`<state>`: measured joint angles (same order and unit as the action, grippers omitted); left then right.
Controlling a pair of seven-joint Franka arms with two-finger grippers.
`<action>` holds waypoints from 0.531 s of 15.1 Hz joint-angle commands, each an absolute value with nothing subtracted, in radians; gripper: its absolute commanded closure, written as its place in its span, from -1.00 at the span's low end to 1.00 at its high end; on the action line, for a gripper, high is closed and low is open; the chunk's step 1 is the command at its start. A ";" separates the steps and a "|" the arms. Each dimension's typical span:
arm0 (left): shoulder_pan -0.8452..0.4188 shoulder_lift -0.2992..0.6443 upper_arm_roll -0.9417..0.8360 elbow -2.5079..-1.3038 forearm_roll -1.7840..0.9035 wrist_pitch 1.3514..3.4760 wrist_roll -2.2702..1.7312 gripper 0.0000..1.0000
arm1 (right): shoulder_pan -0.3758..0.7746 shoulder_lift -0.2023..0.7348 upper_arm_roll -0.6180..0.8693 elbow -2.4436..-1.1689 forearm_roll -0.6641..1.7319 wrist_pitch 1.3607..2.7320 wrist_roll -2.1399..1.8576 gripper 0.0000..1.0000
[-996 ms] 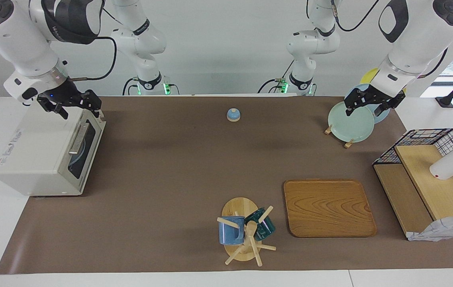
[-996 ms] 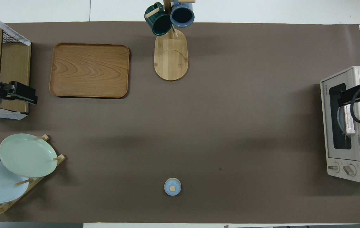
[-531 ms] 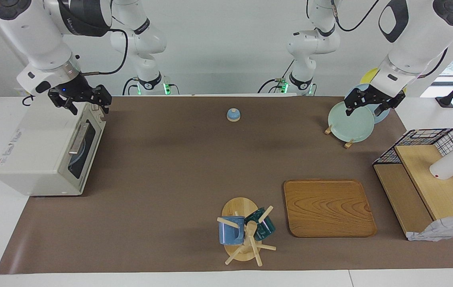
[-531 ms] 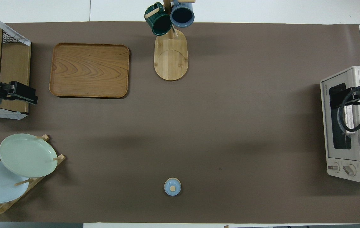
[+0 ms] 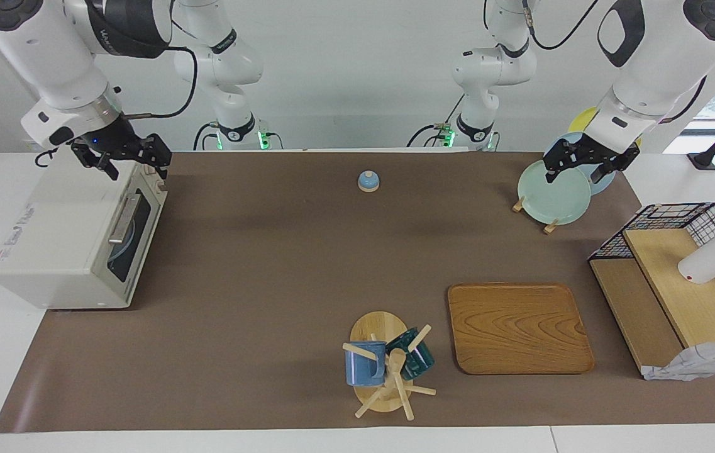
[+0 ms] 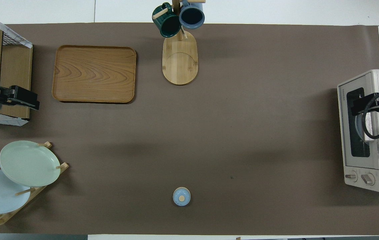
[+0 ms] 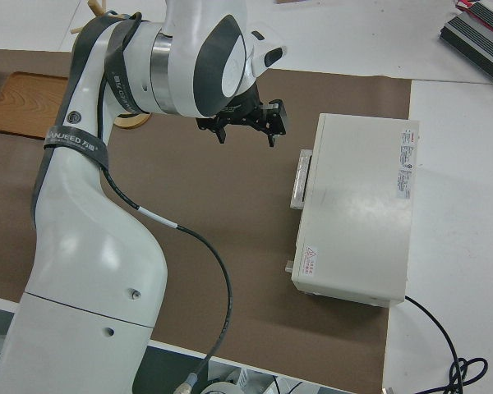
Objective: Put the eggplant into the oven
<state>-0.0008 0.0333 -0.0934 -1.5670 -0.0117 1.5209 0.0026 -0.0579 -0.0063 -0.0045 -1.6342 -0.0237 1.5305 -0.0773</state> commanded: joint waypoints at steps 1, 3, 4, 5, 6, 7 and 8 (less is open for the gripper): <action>0.014 0.023 -0.106 -1.577 0.008 1.511 0.009 -1.00 | -0.045 -0.023 -0.018 -1.657 -0.009 1.551 -0.058 -1.00; 0.014 0.025 -0.106 -1.577 0.008 1.511 0.009 -1.00 | -0.029 -0.021 -0.047 -1.657 -0.003 1.552 -0.057 -1.00; 0.014 0.023 -0.106 -1.577 0.008 1.511 0.009 -1.00 | -0.028 -0.021 -0.052 -1.657 -0.002 1.554 -0.055 -1.00; 0.014 0.023 -0.106 -1.577 0.008 1.511 0.009 -1.00 | -0.026 -0.021 -0.054 -1.657 -0.002 1.554 -0.043 -1.00; 0.014 0.023 -0.106 -1.577 0.008 1.511 0.009 -1.00 | -0.008 -0.021 -0.061 -1.657 -0.003 1.552 -0.028 -1.00; 0.014 0.025 -0.106 -1.577 0.008 1.511 0.009 -1.00 | -0.005 -0.021 -0.070 -1.655 -0.003 1.552 -0.022 -1.00; 0.014 0.025 -0.106 -1.577 0.008 1.511 0.009 -1.00 | -0.005 -0.020 -0.072 -1.652 -0.002 1.554 -0.021 -1.00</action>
